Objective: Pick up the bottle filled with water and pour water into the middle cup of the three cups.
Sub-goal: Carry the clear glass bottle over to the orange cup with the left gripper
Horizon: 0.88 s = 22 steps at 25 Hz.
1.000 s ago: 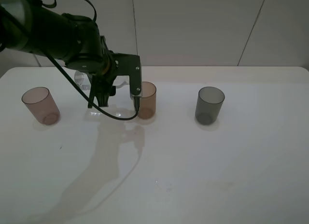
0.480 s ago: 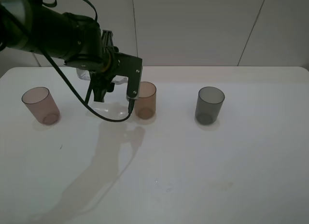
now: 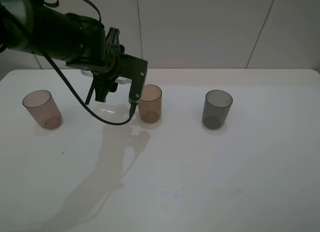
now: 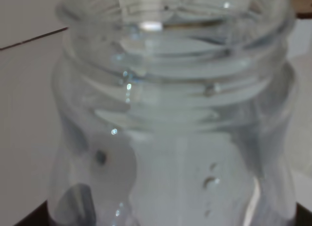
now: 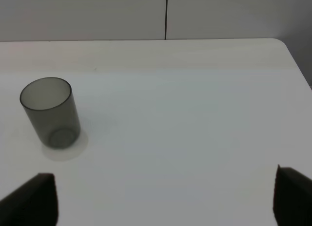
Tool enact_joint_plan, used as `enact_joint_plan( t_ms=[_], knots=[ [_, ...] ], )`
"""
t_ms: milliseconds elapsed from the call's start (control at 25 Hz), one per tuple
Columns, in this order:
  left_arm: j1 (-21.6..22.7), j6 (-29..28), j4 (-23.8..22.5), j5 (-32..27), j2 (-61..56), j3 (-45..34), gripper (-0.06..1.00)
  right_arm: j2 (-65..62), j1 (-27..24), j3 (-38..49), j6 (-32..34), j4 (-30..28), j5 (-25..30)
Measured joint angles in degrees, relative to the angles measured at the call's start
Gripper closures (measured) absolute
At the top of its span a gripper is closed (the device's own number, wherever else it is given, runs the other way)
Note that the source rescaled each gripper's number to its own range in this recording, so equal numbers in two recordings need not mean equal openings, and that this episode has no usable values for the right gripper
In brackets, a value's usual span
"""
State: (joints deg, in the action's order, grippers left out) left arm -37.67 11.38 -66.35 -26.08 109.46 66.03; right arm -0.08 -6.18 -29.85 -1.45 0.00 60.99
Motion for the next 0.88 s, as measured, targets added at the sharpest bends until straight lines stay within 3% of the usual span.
enact_joint_plan(
  t_ms=[520, 880],
  knots=[
    [0.0, 0.1, -1.4, -0.1, 0.6, 2.0, 0.93, 0.0, 0.0, 0.0, 0.0, 0.0, 0.0],
    [0.0, 0.2, -7.8, -0.1, 0.6, 2.0, 0.93, 0.0, 0.0, 0.0, 0.0, 0.0, 0.0]
  ],
)
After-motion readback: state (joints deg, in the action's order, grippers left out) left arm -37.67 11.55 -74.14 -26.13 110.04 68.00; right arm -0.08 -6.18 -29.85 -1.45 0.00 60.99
